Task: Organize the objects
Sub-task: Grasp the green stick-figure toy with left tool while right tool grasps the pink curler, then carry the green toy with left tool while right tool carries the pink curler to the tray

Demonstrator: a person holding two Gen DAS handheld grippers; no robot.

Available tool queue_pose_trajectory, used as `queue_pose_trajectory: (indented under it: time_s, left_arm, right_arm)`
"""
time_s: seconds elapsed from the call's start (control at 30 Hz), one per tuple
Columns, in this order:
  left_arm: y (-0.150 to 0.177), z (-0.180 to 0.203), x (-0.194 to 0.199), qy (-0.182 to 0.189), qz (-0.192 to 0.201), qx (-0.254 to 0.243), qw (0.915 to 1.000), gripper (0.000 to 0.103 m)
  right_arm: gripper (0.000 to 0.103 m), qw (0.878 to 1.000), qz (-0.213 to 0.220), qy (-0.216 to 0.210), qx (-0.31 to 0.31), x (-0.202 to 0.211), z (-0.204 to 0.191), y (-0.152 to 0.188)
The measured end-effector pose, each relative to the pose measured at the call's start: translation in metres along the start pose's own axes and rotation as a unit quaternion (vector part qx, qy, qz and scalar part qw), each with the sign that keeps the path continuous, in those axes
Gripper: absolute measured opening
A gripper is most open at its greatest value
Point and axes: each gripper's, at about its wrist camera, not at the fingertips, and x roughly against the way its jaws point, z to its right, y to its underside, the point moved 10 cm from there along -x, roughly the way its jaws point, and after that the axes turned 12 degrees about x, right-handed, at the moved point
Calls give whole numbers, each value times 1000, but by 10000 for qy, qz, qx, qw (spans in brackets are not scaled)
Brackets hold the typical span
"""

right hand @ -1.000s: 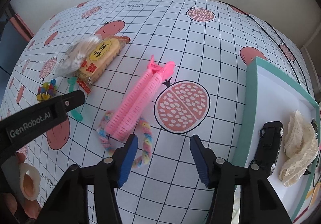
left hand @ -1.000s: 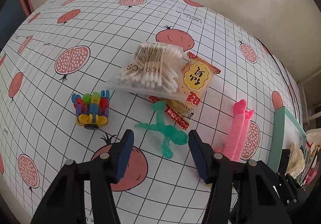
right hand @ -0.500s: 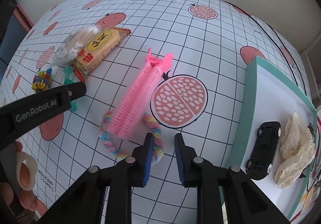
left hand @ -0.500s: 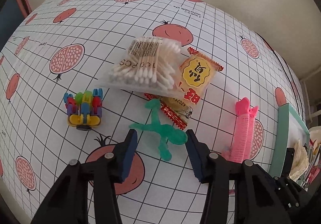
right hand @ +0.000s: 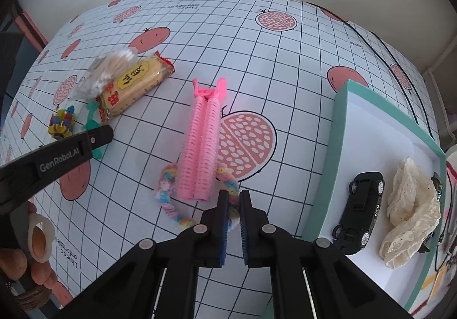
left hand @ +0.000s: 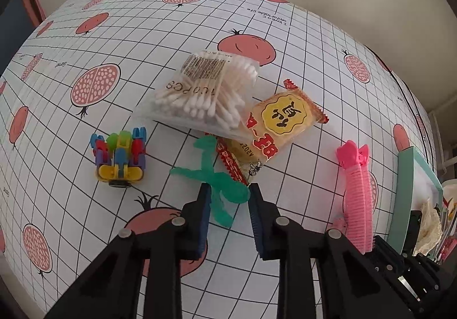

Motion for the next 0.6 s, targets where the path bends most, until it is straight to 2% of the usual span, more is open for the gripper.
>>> queue_pose_trajectory:
  time_s: [0.4,0.6]
  left_arm:
    - [0,-8,9,-102,-101,196,9997,26]
    - [-5,-7,21,-54,-2,235,9997,26]
  right_arm:
    - [8,9985,516,-116,-110,36,-2,-21]
    - [8,9970,763,-110,-46,58,-6,-28]
